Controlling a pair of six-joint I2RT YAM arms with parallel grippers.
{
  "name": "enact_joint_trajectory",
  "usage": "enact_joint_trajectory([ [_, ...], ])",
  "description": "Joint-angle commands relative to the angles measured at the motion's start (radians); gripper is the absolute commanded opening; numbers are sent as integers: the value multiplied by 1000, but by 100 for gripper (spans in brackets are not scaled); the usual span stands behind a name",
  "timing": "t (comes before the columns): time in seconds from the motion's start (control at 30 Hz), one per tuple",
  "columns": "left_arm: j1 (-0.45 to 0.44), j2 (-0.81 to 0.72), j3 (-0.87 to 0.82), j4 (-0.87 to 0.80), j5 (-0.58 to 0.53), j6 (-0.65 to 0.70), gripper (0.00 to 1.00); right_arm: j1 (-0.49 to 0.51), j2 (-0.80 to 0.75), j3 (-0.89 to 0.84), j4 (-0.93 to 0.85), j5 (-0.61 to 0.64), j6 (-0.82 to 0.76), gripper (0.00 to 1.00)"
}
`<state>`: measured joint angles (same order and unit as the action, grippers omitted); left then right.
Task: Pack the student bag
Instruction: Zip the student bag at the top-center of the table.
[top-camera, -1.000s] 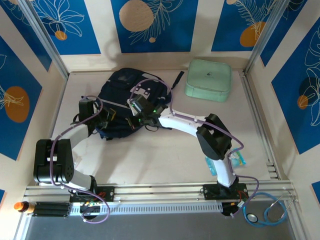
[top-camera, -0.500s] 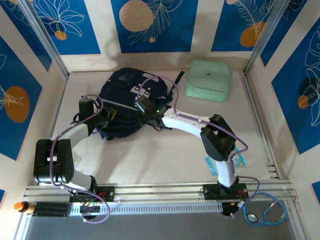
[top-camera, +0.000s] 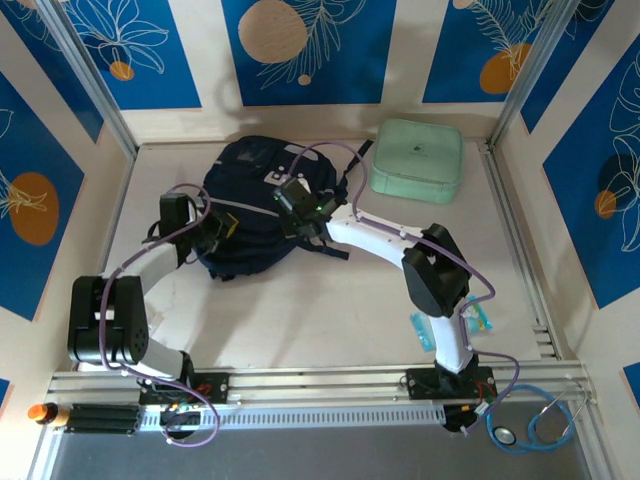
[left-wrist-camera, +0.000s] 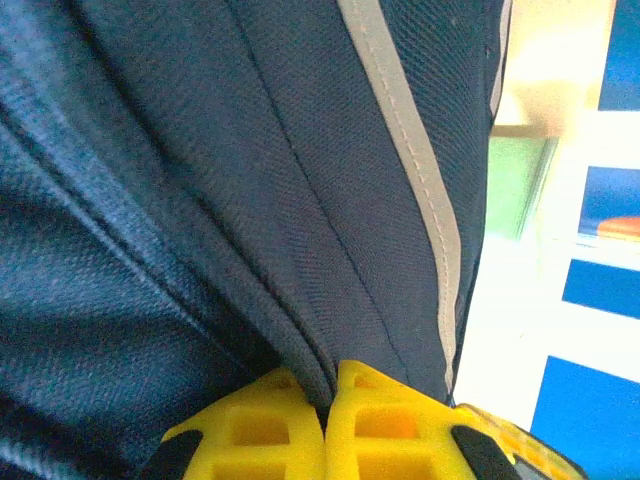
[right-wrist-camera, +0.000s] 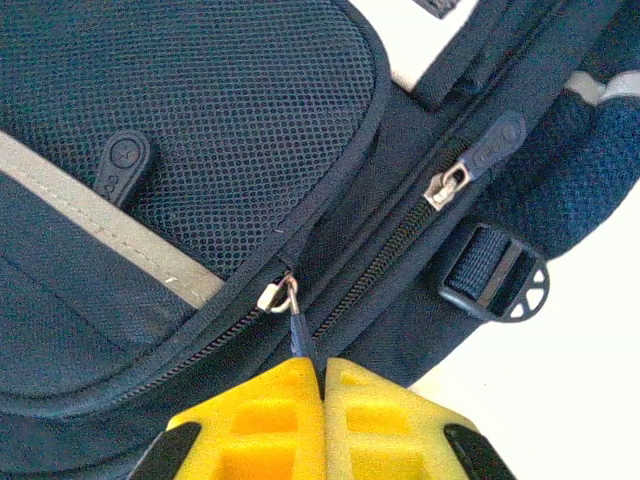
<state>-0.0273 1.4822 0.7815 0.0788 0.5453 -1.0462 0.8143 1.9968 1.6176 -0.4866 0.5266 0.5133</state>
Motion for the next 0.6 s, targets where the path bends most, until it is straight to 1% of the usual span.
enact_joint_trajectory([
  [0.0, -46, 7, 62, -90, 58, 126, 0, -77, -65, -47, -68, 62, 84, 0],
  [0.1, -86, 6, 65, -117, 60, 152, 0, -94, -109, -94, -86, 59, 94, 0],
  [0.13, -110, 6, 70, -117, 68, 165, 2, -98, -132, -112, -95, 67, 101, 0],
  [0.17, -130, 8, 77, -120, 79, 178, 8, -101, -156, -131, -99, 79, 107, 8],
  [0.2, -158, 10, 90, -119, 98, 198, 16, -103, -188, -153, -92, 91, 107, 23],
  [0.23, -182, 13, 103, -120, 118, 221, 24, -106, -227, -186, -72, 93, 97, 33],
  [0.3, -213, 14, 128, -134, 128, 256, 35, -118, -303, -241, -30, 80, 77, 45],
  [0.43, -232, -8, 178, -181, 122, 329, 51, -164, -452, -324, 19, 83, 47, 62],
  [0.5, -234, -30, 211, -244, 99, 381, 60, -185, -517, -356, 38, 117, 24, 69],
  [0.57, -234, -58, 255, -336, 55, 461, 68, -209, -579, -392, 65, 140, -5, 76],
])
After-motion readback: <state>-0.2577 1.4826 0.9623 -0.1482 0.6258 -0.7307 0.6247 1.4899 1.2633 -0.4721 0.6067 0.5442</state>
